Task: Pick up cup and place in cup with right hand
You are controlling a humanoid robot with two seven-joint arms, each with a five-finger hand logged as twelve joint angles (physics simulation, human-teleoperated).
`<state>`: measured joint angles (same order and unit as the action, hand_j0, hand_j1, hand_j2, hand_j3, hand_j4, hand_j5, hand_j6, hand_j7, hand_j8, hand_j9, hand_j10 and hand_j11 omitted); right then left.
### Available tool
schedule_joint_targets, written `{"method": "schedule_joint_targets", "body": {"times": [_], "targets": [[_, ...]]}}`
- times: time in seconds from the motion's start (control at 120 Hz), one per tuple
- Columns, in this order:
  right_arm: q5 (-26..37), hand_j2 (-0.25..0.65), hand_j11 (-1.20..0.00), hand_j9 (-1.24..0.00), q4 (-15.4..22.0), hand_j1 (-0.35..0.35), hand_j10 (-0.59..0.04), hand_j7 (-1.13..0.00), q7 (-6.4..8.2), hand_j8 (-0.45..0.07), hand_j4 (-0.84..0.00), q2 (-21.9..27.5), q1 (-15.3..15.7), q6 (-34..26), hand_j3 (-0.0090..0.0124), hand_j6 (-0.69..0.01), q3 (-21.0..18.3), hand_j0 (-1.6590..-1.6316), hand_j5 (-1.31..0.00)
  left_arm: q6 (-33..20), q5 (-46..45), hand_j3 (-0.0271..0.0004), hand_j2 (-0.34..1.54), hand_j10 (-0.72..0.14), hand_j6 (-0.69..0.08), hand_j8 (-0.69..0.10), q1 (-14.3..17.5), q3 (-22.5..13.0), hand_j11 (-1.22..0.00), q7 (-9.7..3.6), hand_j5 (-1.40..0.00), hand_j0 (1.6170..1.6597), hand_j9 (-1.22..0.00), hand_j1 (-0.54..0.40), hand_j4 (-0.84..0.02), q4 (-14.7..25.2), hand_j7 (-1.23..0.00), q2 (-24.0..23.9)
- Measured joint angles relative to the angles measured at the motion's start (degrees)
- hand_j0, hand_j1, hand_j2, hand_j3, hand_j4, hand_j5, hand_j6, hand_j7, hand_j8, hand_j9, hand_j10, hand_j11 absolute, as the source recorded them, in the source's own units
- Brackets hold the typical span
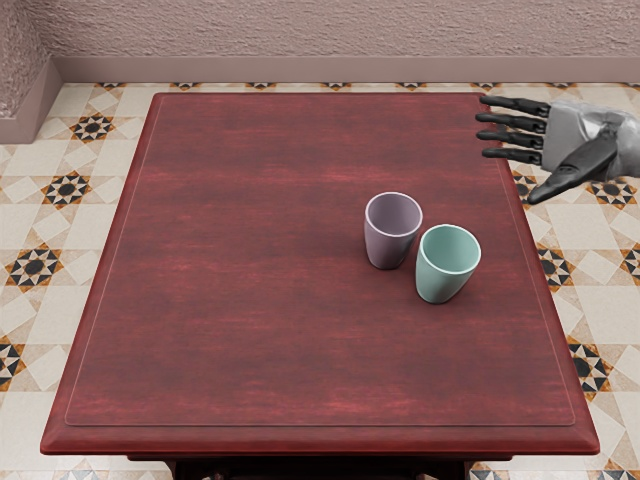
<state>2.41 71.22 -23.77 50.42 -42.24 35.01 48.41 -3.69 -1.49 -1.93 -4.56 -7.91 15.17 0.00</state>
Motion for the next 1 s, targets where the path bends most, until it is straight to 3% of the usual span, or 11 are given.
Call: {"method": "schedule_joint_targets", "body": {"times": [0.125, 0.208, 0.25, 0.342, 0.433, 0.558, 0.667, 1.0], "targets": [[5.26, -0.004, -0.03, -0.03, 2.19, -0.323, -0.022, -0.03, -3.69, -0.022, -0.022, -4.05, -4.5, 0.01, 0.0, -0.021, -0.06, -1.658, -0.03, 0.0, 0.01, -0.0001, 0.0, 0.0, 0.0, 0.0, 0.0, 0.0, 0.0, 0.0, 0.0, 1.6581, 0.0, 0.349, 0.0, 0.0, 0.0, 0.0], [16.47, -0.004, -0.03, -0.03, 2.77, -0.323, -0.022, -0.03, -5.15, -0.022, -0.022, -6.33, -9.62, 0.01, 0.0, -0.022, -0.4, -1.6581, -0.03, 0.0, 0.0, -0.0001, 0.0, 0.0, 0.0, 0.0, 0.0, 0.0, 0.0, 0.0, 0.0, 1.6581, 0.0, 0.349, 0.0, 0.01, 0.0, 0.0], [23.5, -0.003, -0.03, -0.03, 2.98, -0.323, -0.022, -0.03, -7.09, -0.021, -0.022, -8.26, -12.45, 0.01, 0.0, -0.021, -1.28, -1.6581, -0.03, 0.0, 0.0, -0.0001, 0.0, 0.0, 0.0, 0.0, 0.0, 0.0, 0.0, 0.0, 0.0, 1.6581, 0.0, 0.349, 0.0, 0.01, 0.0, 0.0], [34.31, -0.004, -0.03, -0.03, 3.98, -0.323, -0.022, -0.03, -9.51, -0.022, -0.022, -13.43, -18.96, -4.32, 0.0, -0.022, -7.32, -1.6581, -0.03, 0.0, 0.0, -0.0001, 0.0, 0.0, 0.0, 0.0, 0.0, 0.0, 0.0, 0.0, 0.0, 1.6581, 0.0, 0.349, 0.0, 0.01, 0.0, 0.0], [41.31, -0.004, -0.03, -0.03, 5.06, -0.325, -0.021, -0.03, -10.52, -0.022, -0.022, -16.87, -22.3, -12.34, 0.0, -0.022, -14.19, -1.6581, -0.03, 0.0, 0.0, -0.0001, 0.0, 0.0, 0.0, 0.0, 0.0, -0.01, 0.0, 0.0, 0.0, 1.6581, 0.0, 0.349, 0.0, 0.01, 0.0, 0.0], [46.34, -0.003, -0.03, -0.03, 5.5, -0.324, -0.022, -0.03, -11.02, -0.022, -0.022, -21.91, -23.91, -22.74, 0.0, -0.023, -22.06, -1.6581, -0.03, 0.0, 0.0, 0.0, 0.0, 0.0, 0.0, 0.0, 0.0, -0.01, 0.0, 0.0, 0.0, 1.6581, 0.0, 0.349, 0.0, 0.01, 0.0, 0.0], [47.72, -0.004, -0.03, -0.03, 5.57, -0.323, -0.024, -0.03, -11.16, -0.024, -0.024, -24.7, -24.2, -28.55, 0.0, -0.025, -26.29, -1.6581, -0.03, 0.0, 0.0, 0.0, 0.0, 0.0, 0.0, 0.0, 0.0, -0.01, 0.0, 0.0, 0.0, 1.6581, 0.0, 0.349, 0.0, 0.02, 0.0, 0.0], [48.25, -0.006, -0.05, -0.05, 10.72, -0.307, -0.037, -0.05, -11.23, -0.037, -0.037, -25.29, -23.04, -33.82, 0.0, -0.038, -29.24, -1.6581, -0.05, 0.0, 0.0, 0.0, 0.0, 0.0, 0.0, 0.0, 0.0, -0.01, 0.0, 0.0, 0.0, 1.6581, 0.0, 0.349, 0.0, 0.01, 0.0, 0.0]]}}
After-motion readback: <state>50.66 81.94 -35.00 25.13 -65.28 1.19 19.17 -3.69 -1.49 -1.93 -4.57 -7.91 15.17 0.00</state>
